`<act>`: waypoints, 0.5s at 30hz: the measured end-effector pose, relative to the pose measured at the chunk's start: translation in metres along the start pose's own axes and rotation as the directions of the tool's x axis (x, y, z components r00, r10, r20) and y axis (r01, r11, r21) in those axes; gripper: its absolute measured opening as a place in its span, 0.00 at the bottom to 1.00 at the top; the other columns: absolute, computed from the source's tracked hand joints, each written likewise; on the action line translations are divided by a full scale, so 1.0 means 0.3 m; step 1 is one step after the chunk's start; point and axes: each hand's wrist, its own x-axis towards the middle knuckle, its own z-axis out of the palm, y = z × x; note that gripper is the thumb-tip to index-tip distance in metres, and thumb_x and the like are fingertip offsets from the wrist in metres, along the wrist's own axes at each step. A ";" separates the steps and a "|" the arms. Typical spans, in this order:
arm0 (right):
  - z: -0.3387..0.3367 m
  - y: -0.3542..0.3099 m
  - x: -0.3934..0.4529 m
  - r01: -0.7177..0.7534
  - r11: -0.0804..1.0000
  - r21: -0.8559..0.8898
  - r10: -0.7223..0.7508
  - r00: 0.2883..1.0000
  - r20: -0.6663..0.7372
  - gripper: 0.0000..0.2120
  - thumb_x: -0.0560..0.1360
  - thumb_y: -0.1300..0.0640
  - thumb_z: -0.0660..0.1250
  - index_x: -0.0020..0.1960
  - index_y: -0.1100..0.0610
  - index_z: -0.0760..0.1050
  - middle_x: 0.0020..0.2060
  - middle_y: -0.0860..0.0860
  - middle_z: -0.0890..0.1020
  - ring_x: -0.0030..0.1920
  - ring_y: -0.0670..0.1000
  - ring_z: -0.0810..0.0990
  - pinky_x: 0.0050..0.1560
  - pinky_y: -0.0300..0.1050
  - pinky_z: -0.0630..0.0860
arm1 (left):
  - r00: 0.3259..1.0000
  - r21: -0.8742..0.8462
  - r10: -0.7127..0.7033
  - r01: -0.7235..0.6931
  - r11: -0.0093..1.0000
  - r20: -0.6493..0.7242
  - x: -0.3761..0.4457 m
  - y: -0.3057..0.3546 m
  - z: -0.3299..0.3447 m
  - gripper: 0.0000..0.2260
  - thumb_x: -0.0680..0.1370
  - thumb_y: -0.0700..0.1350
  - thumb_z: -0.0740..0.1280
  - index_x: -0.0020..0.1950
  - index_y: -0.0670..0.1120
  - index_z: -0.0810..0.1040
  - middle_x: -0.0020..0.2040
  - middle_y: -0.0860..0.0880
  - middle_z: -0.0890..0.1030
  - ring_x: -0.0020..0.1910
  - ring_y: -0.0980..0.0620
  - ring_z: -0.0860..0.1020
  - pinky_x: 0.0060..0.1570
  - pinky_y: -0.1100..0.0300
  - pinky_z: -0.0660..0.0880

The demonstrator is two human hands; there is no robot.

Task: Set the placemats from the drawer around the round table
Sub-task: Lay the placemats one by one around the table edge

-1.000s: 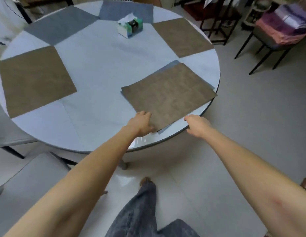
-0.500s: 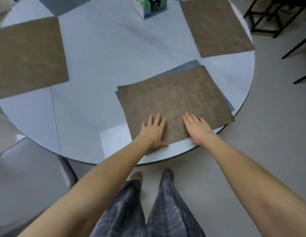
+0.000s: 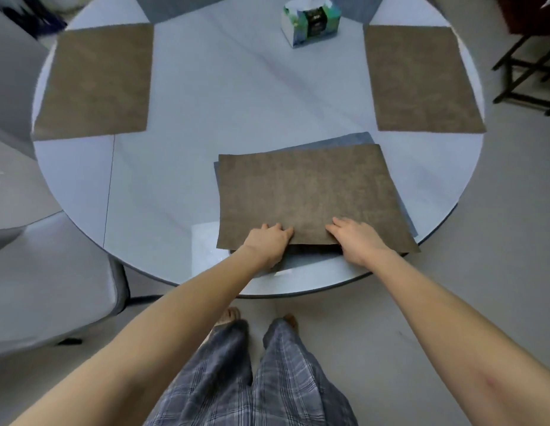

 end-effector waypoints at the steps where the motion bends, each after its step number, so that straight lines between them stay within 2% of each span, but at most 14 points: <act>1: -0.012 0.014 -0.005 -0.027 1.000 0.012 0.027 1.000 -0.002 0.26 0.75 0.65 0.63 0.72 0.54 0.64 0.72 0.55 0.67 0.70 0.57 0.68 0.65 0.53 0.70 | 1.000 -0.013 0.007 -0.007 1.000 -0.024 -0.011 0.001 -0.028 0.22 0.78 0.37 0.57 0.72 0.48 0.64 0.65 0.41 0.73 0.60 0.38 0.74 0.54 0.47 0.73; 3: -0.054 0.031 -0.012 -0.064 0.998 0.012 0.064 0.997 -0.046 0.24 0.74 0.67 0.62 0.68 0.53 0.68 0.61 0.56 0.77 0.58 0.58 0.77 0.53 0.51 0.76 | 0.995 -0.001 0.015 -0.015 1.000 -0.099 -0.034 -0.004 -0.093 0.20 0.78 0.35 0.56 0.69 0.47 0.69 0.60 0.42 0.77 0.56 0.39 0.77 0.49 0.49 0.73; 6: -0.159 0.025 -0.020 -0.096 0.995 -0.009 0.092 0.972 -0.216 0.21 0.75 0.67 0.58 0.65 0.53 0.69 0.53 0.56 0.81 0.51 0.59 0.80 0.40 0.47 0.69 | 0.961 0.081 0.021 0.001 0.997 -0.274 -0.062 -0.052 -0.195 0.17 0.78 0.35 0.59 0.65 0.46 0.69 0.57 0.43 0.78 0.53 0.41 0.78 0.46 0.51 0.71; 10: -0.335 -0.034 -0.002 -0.147 0.987 -0.068 0.101 0.886 -0.452 0.19 0.75 0.67 0.57 0.63 0.54 0.71 0.49 0.53 0.82 0.46 0.58 0.81 0.35 0.45 0.65 | 0.842 0.135 0.015 0.069 0.988 -0.539 -0.091 -0.200 -0.300 0.18 0.77 0.35 0.62 0.65 0.47 0.69 0.55 0.46 0.77 0.51 0.43 0.77 0.49 0.53 0.69; 13: -0.456 -0.150 0.034 -0.172 0.984 -0.050 0.118 0.831 -0.543 0.18 0.75 0.68 0.57 0.61 0.57 0.72 0.46 0.55 0.82 0.42 0.59 0.81 0.33 0.45 0.64 | 0.723 0.165 0.066 0.067 0.984 -0.688 -0.117 -0.360 -0.345 0.19 0.75 0.37 0.67 0.65 0.47 0.72 0.52 0.46 0.79 0.50 0.42 0.79 0.52 0.51 0.72; 15: -0.531 -0.255 0.072 -0.188 0.982 -0.020 0.142 0.802 -0.580 0.15 0.75 0.68 0.57 0.59 0.58 0.72 0.44 0.56 0.81 0.40 0.60 0.80 0.32 0.47 0.63 | 0.676 0.170 0.081 0.067 0.983 -0.733 -0.138 -0.480 -0.364 0.19 0.74 0.37 0.67 0.64 0.47 0.74 0.52 0.46 0.80 0.49 0.42 0.80 0.53 0.51 0.72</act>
